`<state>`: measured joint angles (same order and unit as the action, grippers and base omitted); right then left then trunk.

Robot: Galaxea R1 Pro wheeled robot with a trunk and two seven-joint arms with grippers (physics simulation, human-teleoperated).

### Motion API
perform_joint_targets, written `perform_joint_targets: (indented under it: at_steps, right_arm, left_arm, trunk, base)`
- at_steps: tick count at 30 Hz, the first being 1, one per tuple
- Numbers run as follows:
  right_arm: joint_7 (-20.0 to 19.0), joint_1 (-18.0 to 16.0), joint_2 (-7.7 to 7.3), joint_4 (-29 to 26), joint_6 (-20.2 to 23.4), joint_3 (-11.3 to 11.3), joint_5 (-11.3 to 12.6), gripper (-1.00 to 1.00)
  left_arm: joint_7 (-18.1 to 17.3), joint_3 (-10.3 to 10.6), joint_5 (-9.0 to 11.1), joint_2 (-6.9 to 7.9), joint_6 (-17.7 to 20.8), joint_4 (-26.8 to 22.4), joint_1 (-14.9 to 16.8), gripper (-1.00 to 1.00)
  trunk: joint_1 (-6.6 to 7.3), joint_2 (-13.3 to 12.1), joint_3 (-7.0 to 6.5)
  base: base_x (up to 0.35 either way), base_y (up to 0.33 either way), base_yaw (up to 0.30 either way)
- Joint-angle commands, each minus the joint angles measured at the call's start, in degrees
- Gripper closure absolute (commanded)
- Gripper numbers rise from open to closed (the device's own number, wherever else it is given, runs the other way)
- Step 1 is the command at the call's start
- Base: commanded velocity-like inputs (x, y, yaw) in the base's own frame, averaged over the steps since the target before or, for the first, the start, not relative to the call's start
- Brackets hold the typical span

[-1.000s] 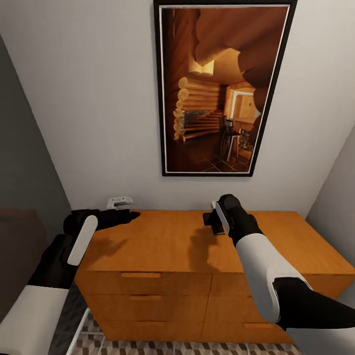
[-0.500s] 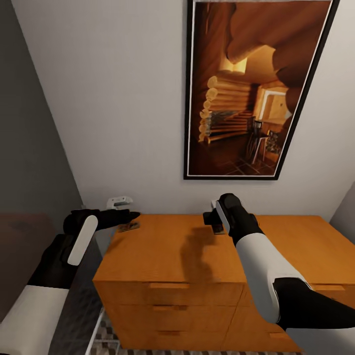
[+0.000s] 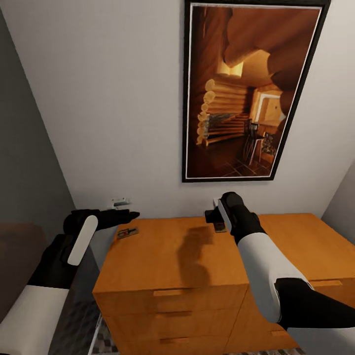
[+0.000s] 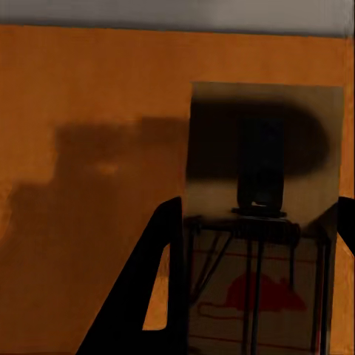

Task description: Take the four mousetraps from the cabinet in the bathroom and place them on the bathroom floor. Make sure all four end up on the same floor surface, and ensure that at least two of them are either under or directly next to the same bathroom sink.

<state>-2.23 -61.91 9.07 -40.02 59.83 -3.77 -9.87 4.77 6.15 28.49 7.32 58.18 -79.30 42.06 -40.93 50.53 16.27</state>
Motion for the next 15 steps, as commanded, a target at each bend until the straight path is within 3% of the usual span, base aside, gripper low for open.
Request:
perform_joint_targets:
  at_steps: [1, 15]
  right_arm:
    - [-0.2, -0.06, 0.07, -0.02, 0.17, -0.29, -0.35, 1.0]
    - [-0.15, -0.06, -0.09, 0.04, 0.17, -0.28, -0.41, 1.0]
  left_arm:
    - [0.5, 0.09, 0.52, 0.07, 0.18, -0.07, 0.04, -1.0]
    - [0.54, 0.09, 0.51, 0.07, 0.18, -0.07, 0.04, -1.0]
  trunk:
    - [-0.01, 0.06, 0.02]
    - [-0.01, 0.06, -0.87]
  base:
    - [0.002, 0.007, -0.216]
    - [0.0, 0.001, -0.208]
